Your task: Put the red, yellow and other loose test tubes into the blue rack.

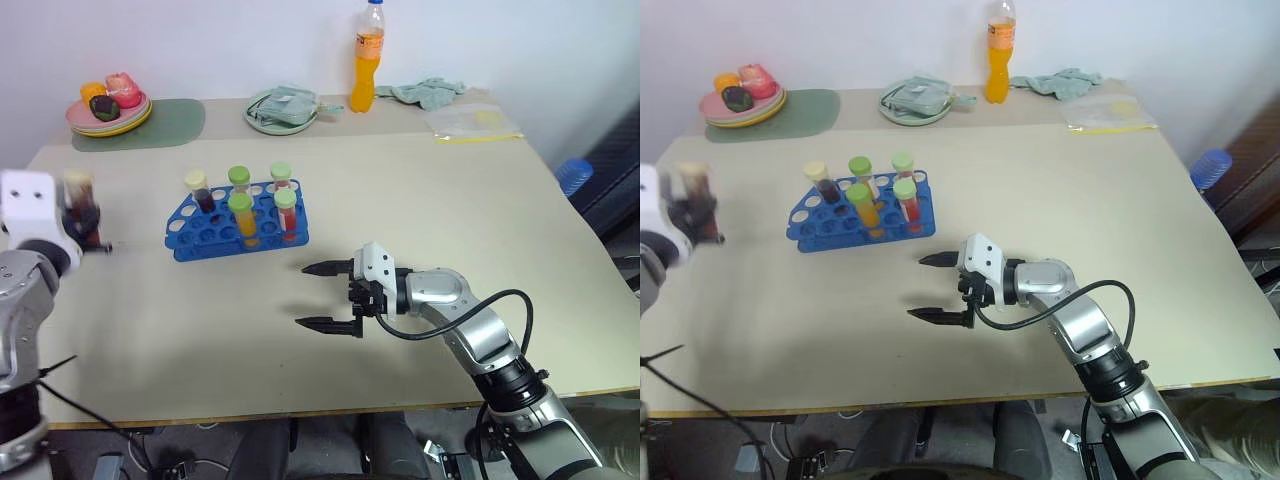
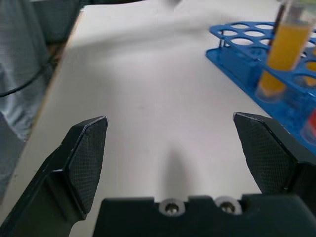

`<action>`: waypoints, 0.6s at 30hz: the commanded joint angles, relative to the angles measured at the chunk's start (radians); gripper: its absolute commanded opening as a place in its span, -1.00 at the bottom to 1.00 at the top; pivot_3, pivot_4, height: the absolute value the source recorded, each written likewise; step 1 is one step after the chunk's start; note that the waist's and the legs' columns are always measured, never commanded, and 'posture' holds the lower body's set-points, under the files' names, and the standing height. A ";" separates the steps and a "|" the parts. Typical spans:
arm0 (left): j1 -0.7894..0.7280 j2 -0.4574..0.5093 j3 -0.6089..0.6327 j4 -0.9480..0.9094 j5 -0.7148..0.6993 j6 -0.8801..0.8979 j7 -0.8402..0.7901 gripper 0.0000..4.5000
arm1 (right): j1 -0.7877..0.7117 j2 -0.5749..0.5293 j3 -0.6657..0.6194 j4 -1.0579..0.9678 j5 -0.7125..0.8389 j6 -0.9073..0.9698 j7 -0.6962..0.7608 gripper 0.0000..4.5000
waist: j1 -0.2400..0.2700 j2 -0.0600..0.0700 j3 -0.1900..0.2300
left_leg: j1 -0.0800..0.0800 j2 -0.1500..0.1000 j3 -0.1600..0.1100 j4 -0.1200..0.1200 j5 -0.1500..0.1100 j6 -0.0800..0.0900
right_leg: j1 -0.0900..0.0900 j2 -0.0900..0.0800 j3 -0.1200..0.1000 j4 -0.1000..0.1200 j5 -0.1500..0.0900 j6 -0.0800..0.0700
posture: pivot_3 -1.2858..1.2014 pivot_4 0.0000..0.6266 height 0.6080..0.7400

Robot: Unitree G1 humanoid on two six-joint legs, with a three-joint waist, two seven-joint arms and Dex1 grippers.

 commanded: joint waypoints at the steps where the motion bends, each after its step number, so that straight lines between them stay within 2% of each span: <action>1: 0.022 -0.115 -0.155 -0.088 0.131 -0.289 0.029 -0.65 | -0.030 0.015 -0.002 0.001 0.015 -0.016 0.016 1.00 | 0.005 0.000 0.000 | 0.000 0.000 0.001 0.000 0.000 0.000 | 0.000 0.000 0.000 0.000 0.000 0.000 | 0.03 -0.52 1.00; 3: 0.024 -0.181 -0.239 -0.066 0.213 -0.402 0.056 -0.65 | -0.034 0.019 -0.002 0.009 0.014 -0.019 0.019 1.00 | 0.004 0.000 0.000 | 0.000 -0.002 0.003 0.000 0.000 0.000 | 0.000 0.001 0.000 0.000 0.000 0.000 | 0.03 -0.52 1.00; 6: -0.001 -0.360 -0.350 0.048 0.323 -0.615 0.173 -0.65 | -0.037 0.029 0.000 0.013 0.009 -0.022 0.014 1.00 | 0.004 0.000 0.000 | 0.000 -0.002 0.005 0.001 0.000 0.001 | 0.000 0.001 0.000 0.001 0.000 0.000 | 0.03 -0.52 1.00; 9: -0.003 -0.435 -0.379 0.153 0.395 -0.722 0.231 -0.65 | -0.034 0.032 -0.003 0.012 0.001 -0.027 0.004 1.00 | -0.001 -0.001 0.000 | 0.000 -0.001 0.006 0.001 0.000 0.001 | 0.000 0.002 0.000 0.001 0.000 0.000 | 0.03 -0.52 1.00; 12: -0.002 -0.458 -0.386 0.226 0.451 -0.796 0.274 -0.65 | -0.028 0.030 -0.008 0.002 -0.001 -0.022 -0.008 1.00 | -0.006 -0.001 0.000 | 0.000 -0.001 0.006 0.001 0.000 0.001 | -0.001 0.002 0.000 0.002 0.000 0.000 | 0.03 -0.52 1.00; 18: 0.016 -0.451 -0.372 0.269 0.464 -0.757 0.269 -0.65 | -0.012 0.022 -0.016 -0.018 0.006 -0.009 -0.035 1.00 | -0.003 -0.001 0.000 | 0.000 -0.001 0.006 0.001 0.000 0.001 | -0.001 0.002 0.000 0.002 0.000 0.000 | 0.03 -0.52 1.00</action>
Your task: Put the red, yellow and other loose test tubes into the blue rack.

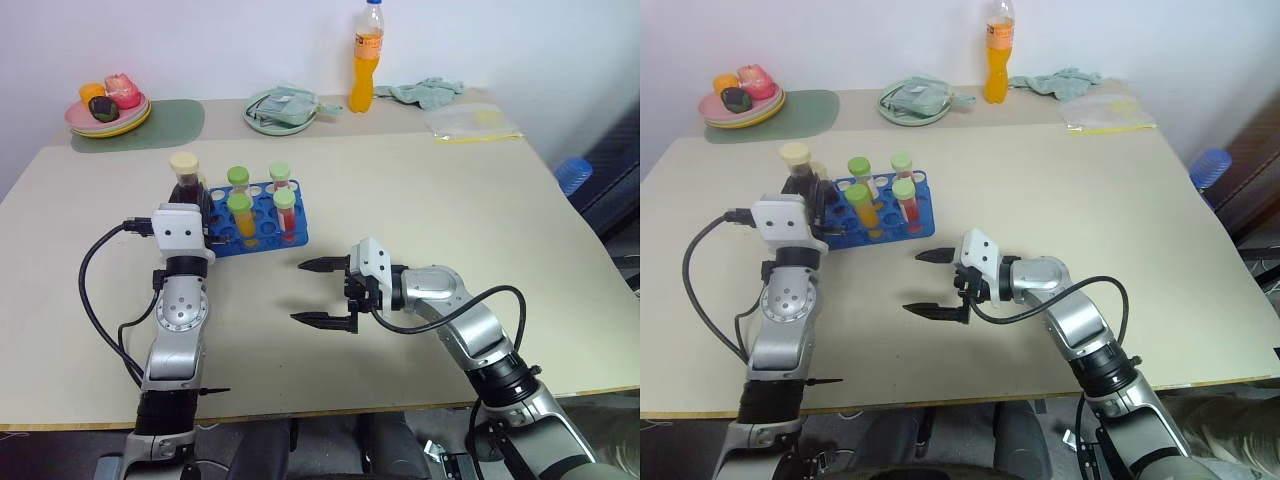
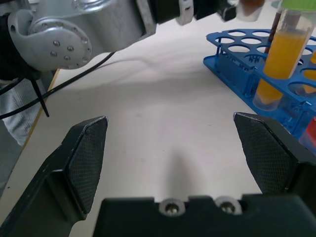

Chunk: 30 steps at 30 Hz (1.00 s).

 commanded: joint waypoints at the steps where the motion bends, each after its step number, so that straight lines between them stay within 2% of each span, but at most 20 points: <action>1: 0.007 0.011 0.026 -0.008 0.018 0.014 0.006 -0.65 | 0.007 -0.002 -0.019 -0.048 0.009 -0.001 -0.014 1.00 | 0.000 0.000 0.000 | 0.000 0.000 0.000 0.000 0.000 0.000 | 0.000 0.000 0.000 0.000 0.000 0.000 | 0.03 -0.52 1.00; 14: -0.021 -0.074 0.060 0.082 -0.101 0.014 -0.015 -0.65 | 0.002 -0.007 -0.015 -0.053 0.018 0.006 -0.017 1.00 | 0.000 0.000 0.000 | 0.000 0.000 -0.001 0.000 0.000 0.000 | 0.000 0.000 0.000 0.000 0.000 0.000 | 0.03 -0.52 1.00; 22: -0.031 -0.071 0.048 0.131 -0.087 -0.042 -0.025 -0.65 | -0.003 -0.010 -0.016 -0.049 0.017 0.007 -0.014 1.00 | 0.000 0.000 0.000 | 0.000 0.000 -0.001 0.000 0.000 0.000 | 0.000 0.000 0.000 0.000 0.000 0.000 | 0.03 -0.52 1.00; 27: -0.005 -0.085 0.062 0.099 -0.116 -0.049 -0.034 0.44 | 0.001 -0.005 -0.030 -0.045 0.001 -0.026 -0.039 1.00 | -0.001 0.000 0.000 | 0.000 0.000 -0.001 0.000 0.000 0.000 | 0.000 0.000 0.000 0.000 0.000 0.000 | 0.03 -0.52 1.00; 29: 0.024 -0.093 0.087 0.043 -0.183 -0.043 -0.058 0.89 | -0.001 -0.006 -0.050 -0.042 0.007 -0.034 -0.054 1.00 | -0.002 0.000 0.000 | 0.000 0.000 -0.001 0.000 0.000 0.000 | 0.000 0.000 0.000 0.000 0.000 0.000 | 0.03 -0.52 1.00; 30: 0.043 -0.092 0.099 0.011 -0.215 -0.038 -0.074 0.89 | 0.000 -0.009 -0.060 -0.041 0.014 -0.033 -0.055 1.00 | -0.003 0.000 0.000 | 0.000 0.000 -0.001 0.000 0.000 0.000 | 0.000 0.000 0.000 0.000 0.000 0.000 | 0.03 -0.52 1.00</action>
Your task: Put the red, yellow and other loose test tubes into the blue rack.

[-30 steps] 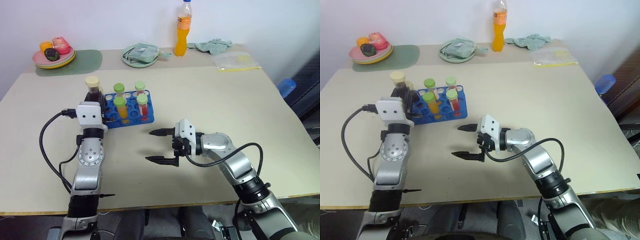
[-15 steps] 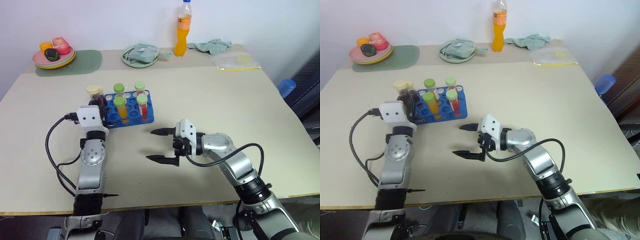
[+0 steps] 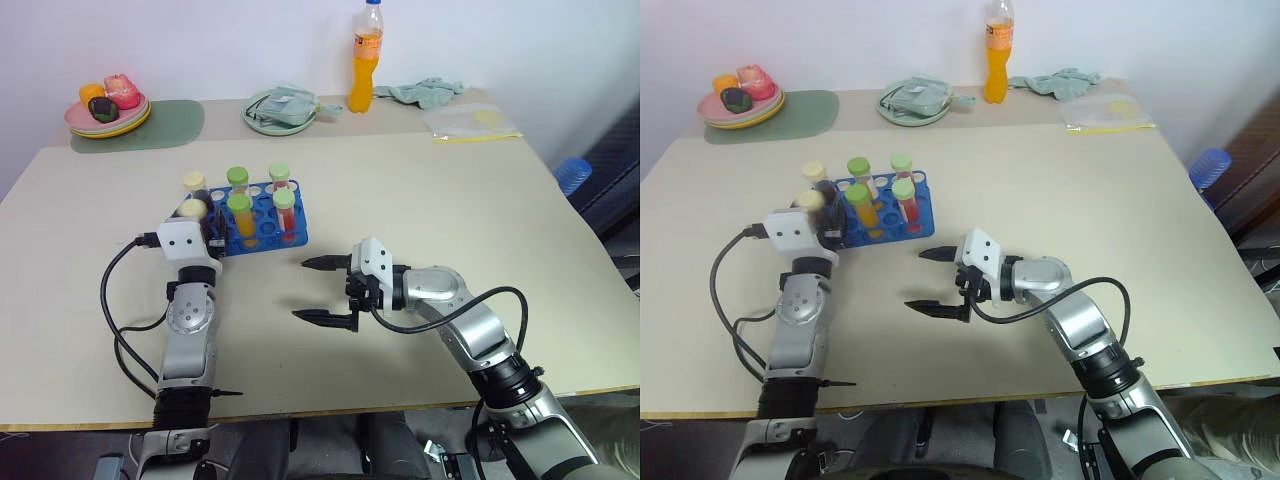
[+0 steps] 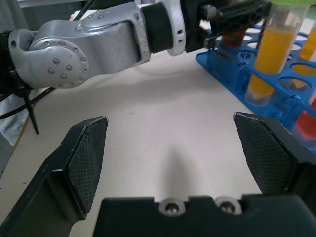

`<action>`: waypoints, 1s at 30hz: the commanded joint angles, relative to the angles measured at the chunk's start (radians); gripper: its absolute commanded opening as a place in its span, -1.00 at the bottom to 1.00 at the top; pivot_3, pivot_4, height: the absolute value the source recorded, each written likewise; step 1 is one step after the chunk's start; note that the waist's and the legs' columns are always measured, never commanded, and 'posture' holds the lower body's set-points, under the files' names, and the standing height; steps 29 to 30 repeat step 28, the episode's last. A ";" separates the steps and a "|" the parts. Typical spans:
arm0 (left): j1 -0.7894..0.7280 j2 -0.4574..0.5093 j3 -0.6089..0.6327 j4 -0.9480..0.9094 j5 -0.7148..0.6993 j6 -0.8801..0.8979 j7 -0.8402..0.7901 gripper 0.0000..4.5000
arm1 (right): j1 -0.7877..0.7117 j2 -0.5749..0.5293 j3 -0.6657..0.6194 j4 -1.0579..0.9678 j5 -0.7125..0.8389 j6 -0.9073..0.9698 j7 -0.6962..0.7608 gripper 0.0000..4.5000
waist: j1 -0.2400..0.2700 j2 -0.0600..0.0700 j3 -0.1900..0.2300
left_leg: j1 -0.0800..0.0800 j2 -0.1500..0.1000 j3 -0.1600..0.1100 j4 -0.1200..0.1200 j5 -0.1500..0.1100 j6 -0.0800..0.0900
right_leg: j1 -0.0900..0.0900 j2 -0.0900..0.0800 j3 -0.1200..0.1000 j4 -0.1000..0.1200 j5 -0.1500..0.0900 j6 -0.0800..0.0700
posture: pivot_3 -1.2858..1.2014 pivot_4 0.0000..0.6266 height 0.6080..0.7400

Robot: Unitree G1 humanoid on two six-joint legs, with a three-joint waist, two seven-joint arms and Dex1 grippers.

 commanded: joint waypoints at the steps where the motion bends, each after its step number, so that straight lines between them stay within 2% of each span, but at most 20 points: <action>1: 0.060 0.010 0.063 -0.148 -0.110 -0.001 -0.049 0.89 | -0.004 -0.005 -0.057 -0.033 0.018 -0.019 -0.016 1.00 | -0.003 0.000 0.000 | 0.000 0.000 0.000 0.000 0.000 0.000 | 0.000 0.000 0.000 0.000 0.000 0.000 | 0.03 -0.52 1.00; 5: 0.151 0.053 0.109 -0.305 -0.206 0.066 -0.107 0.89 | 0.006 -0.034 -0.108 -0.051 0.044 -0.001 -0.015 1.00 | -0.011 0.000 0.000 | 0.000 0.001 0.000 0.000 0.000 0.000 | 0.000 0.000 0.000 0.000 0.000 0.000 | 0.03 -0.52 1.00; 9: 0.309 0.203 0.221 -0.461 -0.368 0.190 -0.251 0.89 | 0.009 -0.084 -0.199 -0.071 0.077 0.048 -0.040 1.00 | -0.015 0.000 0.000 | 0.000 0.001 -0.001 -0.001 0.000 0.000 | 0.000 0.000 0.000 0.000 0.000 0.000 | 0.03 -0.52 1.00; 13: 0.477 0.380 0.362 -0.489 -0.453 0.320 -0.380 0.89 | 0.016 -0.174 -0.318 -0.016 0.086 0.069 -0.065 1.00 | -0.016 0.001 0.001 | 0.000 0.001 -0.001 -0.002 0.000 0.000 | 0.000 0.001 0.000 0.000 -0.001 -0.001 | 0.03 -0.52 1.00; 17: 0.559 0.446 0.410 -0.490 -0.464 0.362 -0.448 0.89 | 0.029 -0.249 -0.380 0.080 0.059 0.027 -0.057 1.00 | -0.008 0.001 0.001 | 0.000 0.001 -0.001 -0.001 -0.001 0.002 | 0.003 0.000 -0.001 -0.003 -0.001 -0.001 | 0.03 -0.52 1.00; 21: 0.598 0.459 0.431 -0.474 -0.456 0.376 -0.483 0.89 | 0.039 -0.292 -0.410 0.149 0.038 -0.014 -0.061 1.00 | -0.013 0.002 0.001 | 0.001 0.002 0.000 -0.001 -0.002 0.002 | 0.003 0.000 -0.001 -0.003 -0.001 -0.001 | 0.03 -0.52 1.00; 30: 0.605 0.399 0.380 -0.481 -0.411 0.385 -0.455 0.89 | 0.033 -0.290 -0.399 0.190 0.024 -0.037 -0.062 1.00 | -0.015 0.003 0.001 | 0.001 0.002 0.000 -0.002 -0.002 0.003 | 0.003 0.000 0.000 -0.003 -0.001 -0.001 | 0.03 -0.52 1.00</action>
